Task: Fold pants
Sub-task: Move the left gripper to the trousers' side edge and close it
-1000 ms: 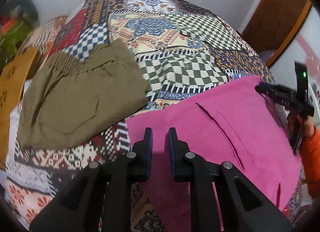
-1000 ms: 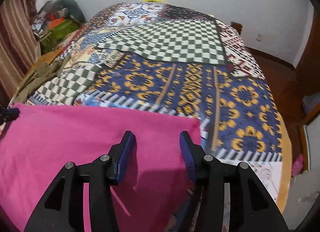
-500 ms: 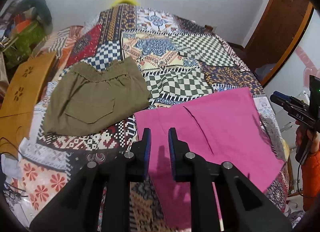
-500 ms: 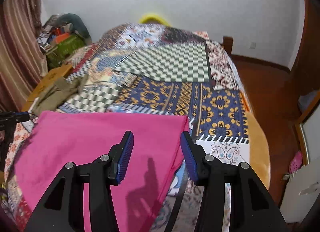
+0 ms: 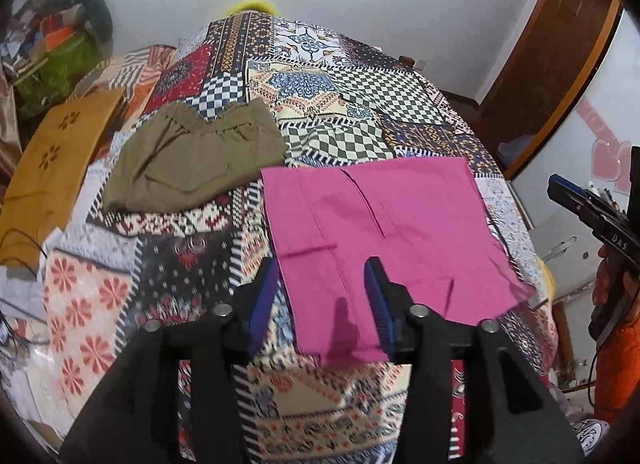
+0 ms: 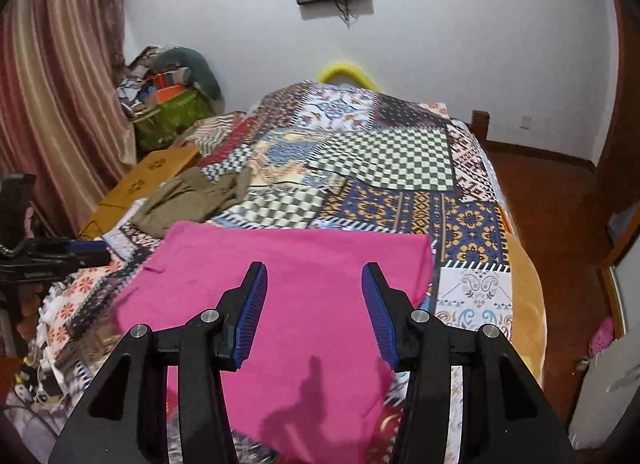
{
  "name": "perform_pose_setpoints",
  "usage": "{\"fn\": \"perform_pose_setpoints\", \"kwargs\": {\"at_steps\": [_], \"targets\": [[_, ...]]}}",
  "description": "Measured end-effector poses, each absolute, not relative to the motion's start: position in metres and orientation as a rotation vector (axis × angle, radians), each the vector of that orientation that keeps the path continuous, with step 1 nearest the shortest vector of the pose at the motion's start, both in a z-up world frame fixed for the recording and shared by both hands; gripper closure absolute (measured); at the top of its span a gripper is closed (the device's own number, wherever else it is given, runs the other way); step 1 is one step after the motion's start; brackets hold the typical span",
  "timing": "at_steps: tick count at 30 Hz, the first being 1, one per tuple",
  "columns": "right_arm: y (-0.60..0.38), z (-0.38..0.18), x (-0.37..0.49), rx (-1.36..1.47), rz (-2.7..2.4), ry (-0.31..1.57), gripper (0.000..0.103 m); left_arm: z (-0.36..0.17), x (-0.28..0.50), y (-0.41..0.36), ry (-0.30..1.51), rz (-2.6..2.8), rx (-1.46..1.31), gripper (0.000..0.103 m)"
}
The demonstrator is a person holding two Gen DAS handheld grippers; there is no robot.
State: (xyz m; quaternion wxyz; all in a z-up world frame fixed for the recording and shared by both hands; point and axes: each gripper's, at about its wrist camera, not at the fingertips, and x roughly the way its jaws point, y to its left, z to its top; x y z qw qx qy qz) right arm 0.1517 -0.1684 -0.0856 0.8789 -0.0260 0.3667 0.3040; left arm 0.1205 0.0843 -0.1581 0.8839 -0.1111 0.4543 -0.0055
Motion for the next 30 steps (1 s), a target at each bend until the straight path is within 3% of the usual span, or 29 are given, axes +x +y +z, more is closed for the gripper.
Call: {"fn": "perform_pose_setpoints", "kwargs": {"at_steps": [4, 19, 30], "targets": [[-0.163, -0.086, 0.137, -0.07, 0.652, 0.757, 0.058, -0.163, 0.107, 0.08, 0.955, -0.031, -0.288, 0.045], [-0.144, -0.136, 0.113, -0.095, 0.709, 0.859, 0.058, -0.212, 0.083, 0.062, 1.117, -0.149, -0.524, 0.043], [-0.137, -0.171, 0.111, -0.128, 0.709, 0.942, 0.058, -0.227, 0.094, 0.069, 1.078, -0.173, -0.744, 0.032]]}}
